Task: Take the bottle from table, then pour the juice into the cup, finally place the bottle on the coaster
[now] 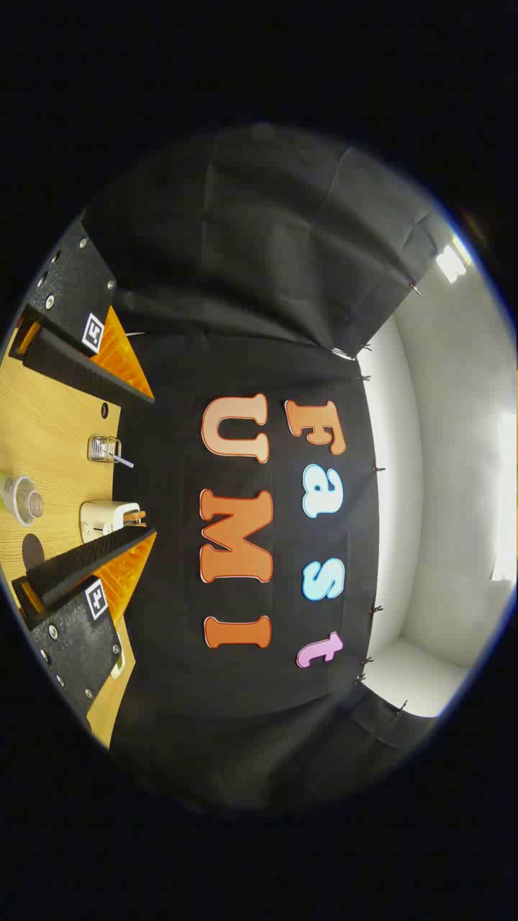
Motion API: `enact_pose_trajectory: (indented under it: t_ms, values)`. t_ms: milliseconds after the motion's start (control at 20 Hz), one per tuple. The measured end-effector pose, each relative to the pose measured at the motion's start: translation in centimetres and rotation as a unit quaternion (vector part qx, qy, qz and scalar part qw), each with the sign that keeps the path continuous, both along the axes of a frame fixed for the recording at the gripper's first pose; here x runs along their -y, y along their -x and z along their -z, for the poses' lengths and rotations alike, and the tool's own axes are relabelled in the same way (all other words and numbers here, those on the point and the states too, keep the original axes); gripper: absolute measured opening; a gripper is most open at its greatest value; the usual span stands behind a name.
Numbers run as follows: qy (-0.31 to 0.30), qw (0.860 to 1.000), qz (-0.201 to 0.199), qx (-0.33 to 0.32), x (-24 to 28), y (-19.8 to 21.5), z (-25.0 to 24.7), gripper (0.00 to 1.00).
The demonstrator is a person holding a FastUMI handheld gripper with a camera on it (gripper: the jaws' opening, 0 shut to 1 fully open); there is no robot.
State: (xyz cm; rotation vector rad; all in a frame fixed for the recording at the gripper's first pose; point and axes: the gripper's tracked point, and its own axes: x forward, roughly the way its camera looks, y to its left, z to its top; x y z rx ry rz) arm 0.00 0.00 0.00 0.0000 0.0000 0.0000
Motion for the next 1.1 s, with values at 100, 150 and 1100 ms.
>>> enact_pose_trajectory:
  t_ms: [100, 150, 1100]
  values:
    - [0.004, 1.0, 0.0, -0.004, -0.1, 0.2, 0.0, 0.98]
    - [0.006, 1.0, 0.001, -0.006, -0.2, 0.3, -0.1, 0.98]
    - [0.0, 0.998, 0.056, -0.014, 0.0, -1.8, 2.6, 0.98]
